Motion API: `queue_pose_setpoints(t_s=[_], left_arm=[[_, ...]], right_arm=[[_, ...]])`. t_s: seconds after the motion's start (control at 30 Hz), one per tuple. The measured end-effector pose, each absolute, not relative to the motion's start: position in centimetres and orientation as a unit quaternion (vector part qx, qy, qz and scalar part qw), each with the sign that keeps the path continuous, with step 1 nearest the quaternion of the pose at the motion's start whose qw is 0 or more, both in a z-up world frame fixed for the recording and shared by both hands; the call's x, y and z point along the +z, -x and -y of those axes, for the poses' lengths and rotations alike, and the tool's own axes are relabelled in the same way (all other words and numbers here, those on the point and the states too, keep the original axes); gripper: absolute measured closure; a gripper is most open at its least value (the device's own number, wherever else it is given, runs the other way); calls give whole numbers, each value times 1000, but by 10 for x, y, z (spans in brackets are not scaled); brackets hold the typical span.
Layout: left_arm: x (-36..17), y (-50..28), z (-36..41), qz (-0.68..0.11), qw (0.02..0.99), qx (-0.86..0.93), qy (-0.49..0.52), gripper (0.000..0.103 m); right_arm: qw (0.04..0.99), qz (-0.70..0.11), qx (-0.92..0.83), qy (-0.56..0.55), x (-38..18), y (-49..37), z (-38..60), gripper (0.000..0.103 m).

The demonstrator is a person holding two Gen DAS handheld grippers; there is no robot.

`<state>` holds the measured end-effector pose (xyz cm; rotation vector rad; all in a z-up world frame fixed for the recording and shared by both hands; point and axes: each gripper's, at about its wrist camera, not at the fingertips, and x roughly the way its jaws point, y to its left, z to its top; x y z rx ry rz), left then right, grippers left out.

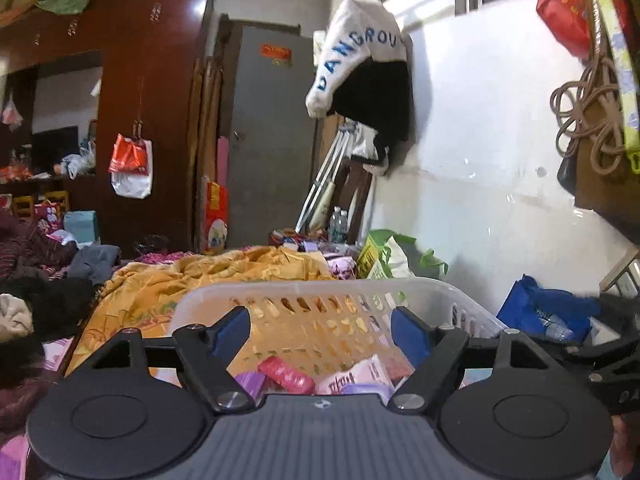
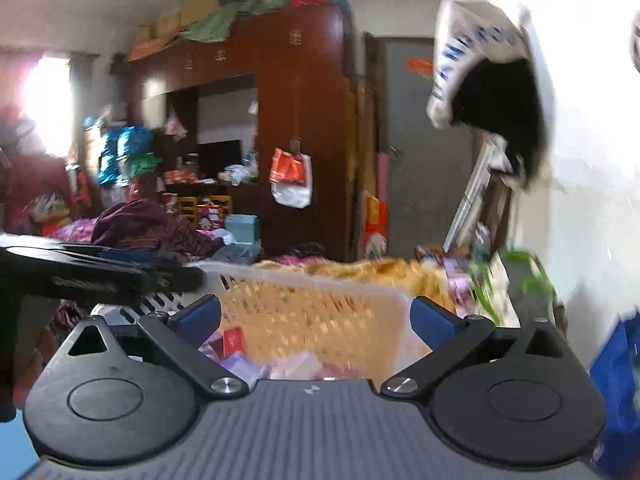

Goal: Organize objects
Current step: 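Carry both held items over the white basket and open both grippers, then grasp a clear-wrapped white pack with the left gripper while the right gripper grasps a clear bag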

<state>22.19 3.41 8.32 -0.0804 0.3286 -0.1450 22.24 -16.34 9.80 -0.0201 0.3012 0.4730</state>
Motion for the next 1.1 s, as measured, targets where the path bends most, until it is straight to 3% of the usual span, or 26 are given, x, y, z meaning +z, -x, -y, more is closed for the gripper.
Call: queue_pose_setpoints(t_s=[0.27, 0.4, 0.43, 0.5, 0.63, 0.7, 0.83, 0.97, 1.1], left_arm=[[22, -82, -34, -133, 976, -161, 58, 22], [-9, -58, -36, -139, 977, -148, 70, 22], [-12, -58, -33, -142, 978, -137, 62, 22], [-17, -60, -28, -152, 976, -146, 55, 22], [-27, -62, -22, -166, 971, -167, 46, 22], [-30, -62, -18, -168, 970, -169, 43, 22], [-39, -58, -3, -169, 971, -171, 12, 23], [-45, -56, 12, -171, 974, -143, -30, 43], [-48, -50, 18, -166, 976, -129, -50, 49]], right_arm=[[926, -211, 310, -42, 14, -114, 200, 0], [926, -203, 318, -15, -12, -80, 186, 1], [930, -196, 311, 7, -13, -76, 178, 4], [935, -188, 299, 32, -15, -73, 168, 22], [925, -201, 319, 41, -15, -84, 167, 39], [924, -203, 321, 37, -11, -84, 175, 58], [932, -191, 307, 24, -5, -84, 191, 59], [936, -182, 302, 14, -2, -83, 201, 59], [937, -178, 300, 11, -1, -84, 203, 59]])
